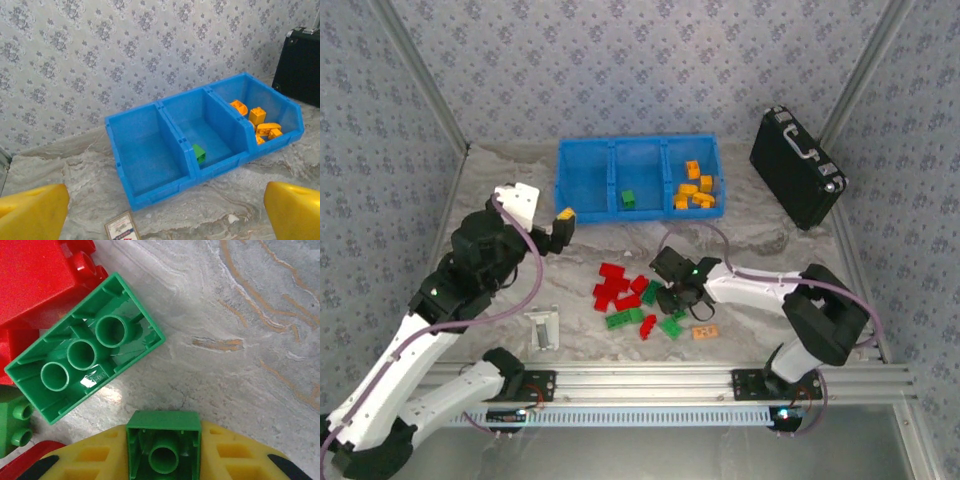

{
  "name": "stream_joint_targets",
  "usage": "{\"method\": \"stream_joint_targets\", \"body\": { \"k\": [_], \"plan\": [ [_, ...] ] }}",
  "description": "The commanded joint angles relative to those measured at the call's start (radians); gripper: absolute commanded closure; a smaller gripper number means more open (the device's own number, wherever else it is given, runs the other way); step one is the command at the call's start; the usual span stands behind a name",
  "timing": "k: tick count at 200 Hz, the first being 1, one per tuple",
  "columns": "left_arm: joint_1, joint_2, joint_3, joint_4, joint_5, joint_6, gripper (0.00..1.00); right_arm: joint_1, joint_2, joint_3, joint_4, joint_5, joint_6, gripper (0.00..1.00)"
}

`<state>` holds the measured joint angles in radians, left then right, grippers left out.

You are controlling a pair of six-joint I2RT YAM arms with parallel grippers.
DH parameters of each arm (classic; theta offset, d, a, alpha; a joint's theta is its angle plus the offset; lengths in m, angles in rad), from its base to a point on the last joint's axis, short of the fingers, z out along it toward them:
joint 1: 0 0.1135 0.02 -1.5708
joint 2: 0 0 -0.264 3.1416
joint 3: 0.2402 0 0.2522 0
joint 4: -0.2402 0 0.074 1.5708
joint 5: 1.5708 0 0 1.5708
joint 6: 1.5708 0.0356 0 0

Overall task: Sort the legos into containers by color
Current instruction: Pick up the lego from the bottom-center of the table, then place the lego in the container.

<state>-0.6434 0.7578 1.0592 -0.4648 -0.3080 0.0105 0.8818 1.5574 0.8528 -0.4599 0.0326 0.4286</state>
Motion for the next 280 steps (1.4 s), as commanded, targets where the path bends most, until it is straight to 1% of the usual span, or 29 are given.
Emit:
{"method": "stream_joint_targets", "body": {
  "k": [1,17,38,71,101,136,157,169,186,198,203,214,241,253,272,280],
  "plan": [
    [0.007,-0.037,-0.036,-0.029,-0.025,0.044,0.00,-0.027,0.018,0.121,-0.125,-0.036,-0.027,0.69],
    [0.009,-0.068,-0.075,-0.045,-0.018,0.078,0.00,-0.054,0.026,0.234,-0.206,-0.073,-0.071,0.69],
    [0.008,-0.121,-0.136,-0.060,-0.001,0.091,0.00,-0.101,0.050,0.409,-0.282,-0.100,-0.127,0.69],
    [0.010,-0.208,-0.242,-0.082,0.031,0.083,0.00,-0.186,0.160,0.649,-0.349,-0.129,-0.217,0.69],
    [0.010,-0.240,-0.300,-0.100,0.041,0.073,0.00,-0.265,0.346,0.934,-0.405,-0.141,-0.276,0.68],
    [0.010,-0.238,-0.326,-0.106,0.043,0.059,0.00,-0.317,0.585,1.287,-0.496,-0.162,-0.307,0.68],
    [0.010,-0.239,-0.329,-0.104,0.046,0.054,0.00,-0.343,0.713,1.460,-0.552,-0.178,-0.302,0.68],
    [0.010,-0.230,-0.329,-0.103,0.050,0.055,0.00,-0.356,0.769,1.532,-0.569,-0.178,-0.300,0.68],
    [0.010,-0.196,-0.321,-0.113,0.056,0.063,0.00,-0.371,0.817,1.585,-0.563,-0.178,-0.288,0.68],
    [0.010,-0.159,-0.306,-0.126,0.056,0.068,0.00,-0.379,0.838,1.602,-0.554,-0.176,-0.284,0.66],
    [0.010,-0.145,-0.301,-0.128,0.055,0.069,0.00,-0.382,0.843,1.607,-0.551,-0.175,-0.284,0.63],
    [0.011,-0.123,-0.295,-0.125,0.060,0.072,0.00,-0.387,0.845,1.608,-0.540,-0.177,-0.287,0.51],
    [0.010,-0.105,-0.292,-0.110,0.078,0.080,0.00,-0.387,0.826,1.597,-0.532,-0.172,-0.302,0.39],
    [0.011,-0.103,-0.291,-0.109,0.077,0.080,0.00,-0.383,0.803,1.577,-0.523,-0.167,-0.310,0.36],
    [0.010,-0.100,-0.291,-0.116,0.069,0.072,0.00,-0.377,0.749,1.522,-0.506,-0.153,-0.325,0.35],
    [0.010,-0.099,-0.289,-0.122,0.071,0.067,0.00,-0.368,0.716,1.474,-0.496,-0.146,-0.330,0.35]
  ]
}}
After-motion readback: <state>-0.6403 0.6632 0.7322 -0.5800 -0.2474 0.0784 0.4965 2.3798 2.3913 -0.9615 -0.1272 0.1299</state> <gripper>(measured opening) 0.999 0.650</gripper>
